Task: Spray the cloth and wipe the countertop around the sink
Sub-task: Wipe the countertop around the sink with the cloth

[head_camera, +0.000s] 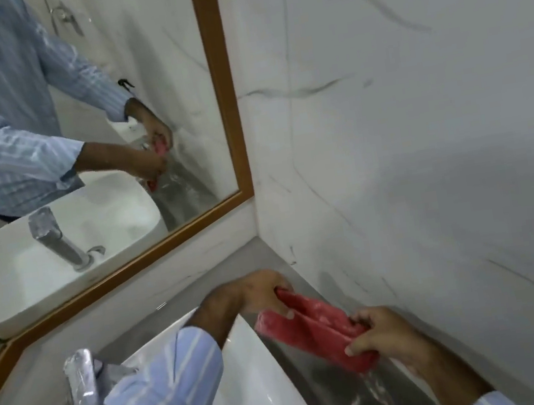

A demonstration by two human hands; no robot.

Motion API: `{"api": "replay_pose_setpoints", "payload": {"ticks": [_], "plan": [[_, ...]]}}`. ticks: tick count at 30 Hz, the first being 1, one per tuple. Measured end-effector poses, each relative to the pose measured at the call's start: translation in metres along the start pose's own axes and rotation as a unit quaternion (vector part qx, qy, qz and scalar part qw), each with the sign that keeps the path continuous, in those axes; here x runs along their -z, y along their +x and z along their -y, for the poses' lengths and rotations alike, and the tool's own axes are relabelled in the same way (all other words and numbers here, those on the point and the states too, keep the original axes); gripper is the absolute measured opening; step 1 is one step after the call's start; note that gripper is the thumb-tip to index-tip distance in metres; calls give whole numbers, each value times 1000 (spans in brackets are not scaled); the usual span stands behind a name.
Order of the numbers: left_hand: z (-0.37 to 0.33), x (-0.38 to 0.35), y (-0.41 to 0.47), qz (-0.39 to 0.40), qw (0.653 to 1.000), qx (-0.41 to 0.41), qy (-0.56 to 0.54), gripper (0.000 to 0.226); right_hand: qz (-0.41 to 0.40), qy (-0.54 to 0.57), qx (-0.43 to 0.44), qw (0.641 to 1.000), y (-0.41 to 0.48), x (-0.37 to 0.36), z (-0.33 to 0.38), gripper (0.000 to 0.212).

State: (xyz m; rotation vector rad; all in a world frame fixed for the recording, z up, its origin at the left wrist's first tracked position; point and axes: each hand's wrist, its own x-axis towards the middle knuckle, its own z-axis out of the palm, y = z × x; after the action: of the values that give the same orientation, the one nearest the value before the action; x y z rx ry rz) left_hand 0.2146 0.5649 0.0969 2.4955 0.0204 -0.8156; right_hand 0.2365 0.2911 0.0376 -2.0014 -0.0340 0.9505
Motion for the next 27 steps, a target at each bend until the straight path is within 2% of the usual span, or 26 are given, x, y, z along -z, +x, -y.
{"api": "replay_pose_setpoints", "payload": {"ticks": [2,6,8,10,12,13,15,17,19,21,24,25,27], "plan": [[18,11,23,-7,999,13,51,38,-23,-73,30,997,33,-16,15,45],[62,7,57,-38,991,47,122,23,-83,-233,138,959,85,-57,30,24],[82,-6,65,-46,988,63,136,23,-93,-302,173,933,101,-79,20,29],[100,-21,68,-17,989,81,123,26,-44,-371,193,907,112,-97,-3,40],[116,-32,63,1,992,108,68,32,45,-427,193,882,114,-109,-29,46],[123,-37,58,-18,991,129,29,38,80,-448,191,870,112,-112,-42,48],[136,-48,40,-112,976,184,-45,50,89,-480,207,848,107,-111,-63,54],[147,-67,18,-255,934,231,-100,55,41,-485,261,834,108,-111,-75,45],[150,-88,-1,-364,889,273,-46,61,-11,-497,311,810,116,-117,-72,33],[147,-105,-5,-399,861,314,16,67,-23,-520,341,783,133,-131,-59,41],[135,-114,3,-398,849,347,6,74,56,-570,389,722,161,-161,-40,59],[133,-114,7,-397,847,355,-5,77,91,-569,397,715,172,-171,-37,65],[133,-115,12,-394,843,367,-9,89,113,-543,417,720,190,-187,-30,73]]}}
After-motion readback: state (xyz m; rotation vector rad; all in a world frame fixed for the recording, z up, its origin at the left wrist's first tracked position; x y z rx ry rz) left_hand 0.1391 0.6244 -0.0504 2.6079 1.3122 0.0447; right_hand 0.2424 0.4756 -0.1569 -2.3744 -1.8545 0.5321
